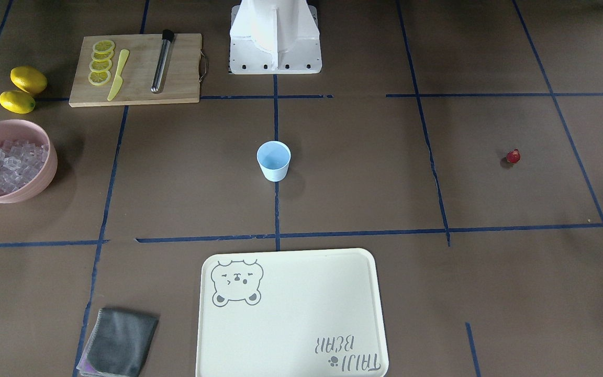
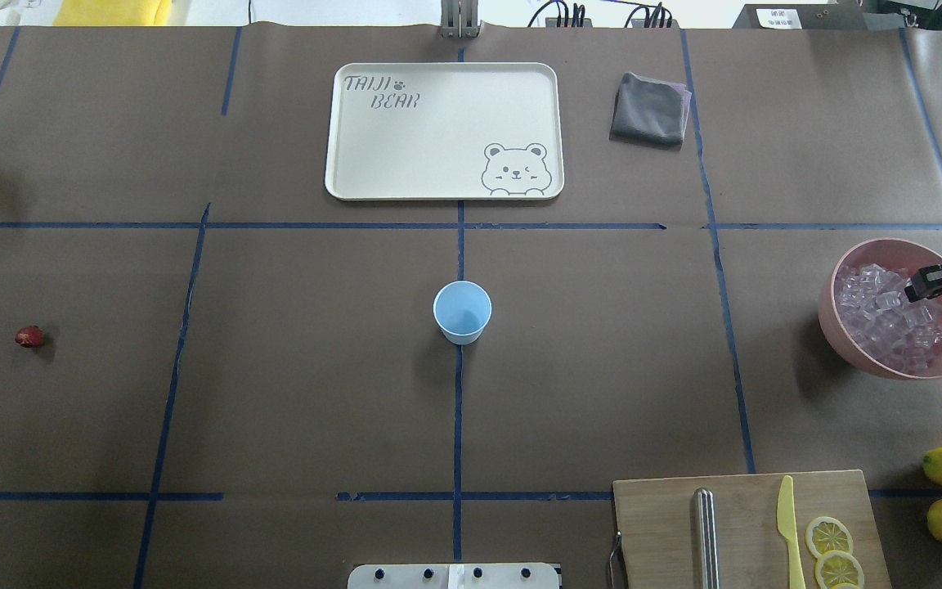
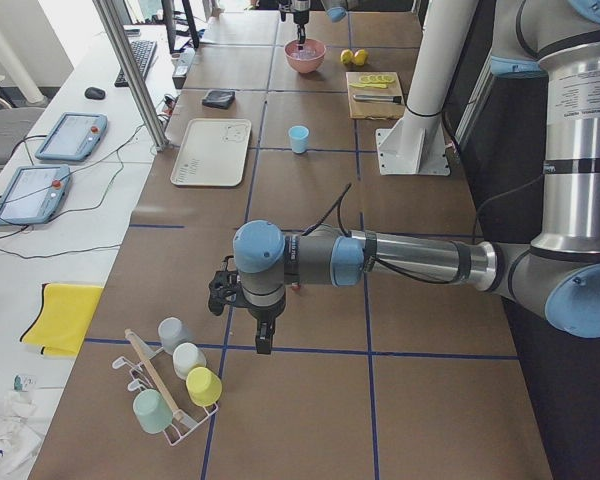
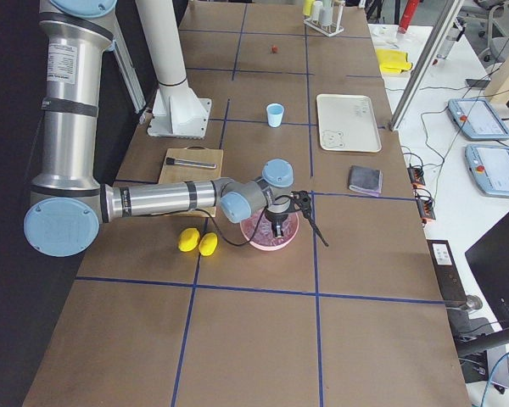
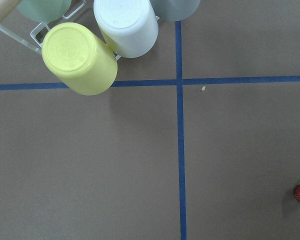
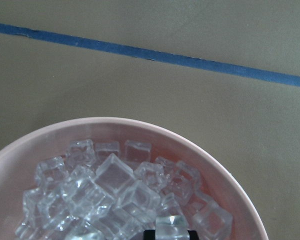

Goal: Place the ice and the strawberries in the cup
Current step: 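Lower the right gripper into the pink bowl and grasp an ice cube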

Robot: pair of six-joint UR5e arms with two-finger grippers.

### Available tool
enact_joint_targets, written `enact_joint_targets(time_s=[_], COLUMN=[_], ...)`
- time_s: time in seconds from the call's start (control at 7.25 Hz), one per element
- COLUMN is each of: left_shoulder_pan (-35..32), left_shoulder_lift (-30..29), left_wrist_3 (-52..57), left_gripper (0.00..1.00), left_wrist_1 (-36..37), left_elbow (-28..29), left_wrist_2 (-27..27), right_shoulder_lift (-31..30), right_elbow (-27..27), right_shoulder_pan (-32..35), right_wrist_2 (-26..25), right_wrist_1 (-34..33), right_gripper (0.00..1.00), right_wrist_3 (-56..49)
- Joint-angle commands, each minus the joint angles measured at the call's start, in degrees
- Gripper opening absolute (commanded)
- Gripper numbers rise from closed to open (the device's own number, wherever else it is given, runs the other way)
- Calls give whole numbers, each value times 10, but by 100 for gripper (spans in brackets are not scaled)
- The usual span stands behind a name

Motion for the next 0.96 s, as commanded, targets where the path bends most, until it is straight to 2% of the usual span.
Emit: enact_joint_targets(time_s=[0.0,0.28,0.55,0.83], left_shoulder_pan=[0,0,0,0], left_shoulder_lift=[0,-1,-1,1], left_wrist_3=[0,0,0,0], left_gripper=[100,100,100,100], left_wrist_1=[0,0,3,3], left_elbow=[-2,-2,-3,-6], left_wrist_2=[0,0,0,0], right_shoulder_lift=[-4,-36,-35,-13], right_elbow=[13,78,168,246], right_shoulder_pan=[2,17,79,79], right_wrist_2=[3,12,77,76], right_wrist_1=[0,-4,-93,-209], right_gripper=[0,0,0,0], right_wrist_3=[-1,-2,-2,-3])
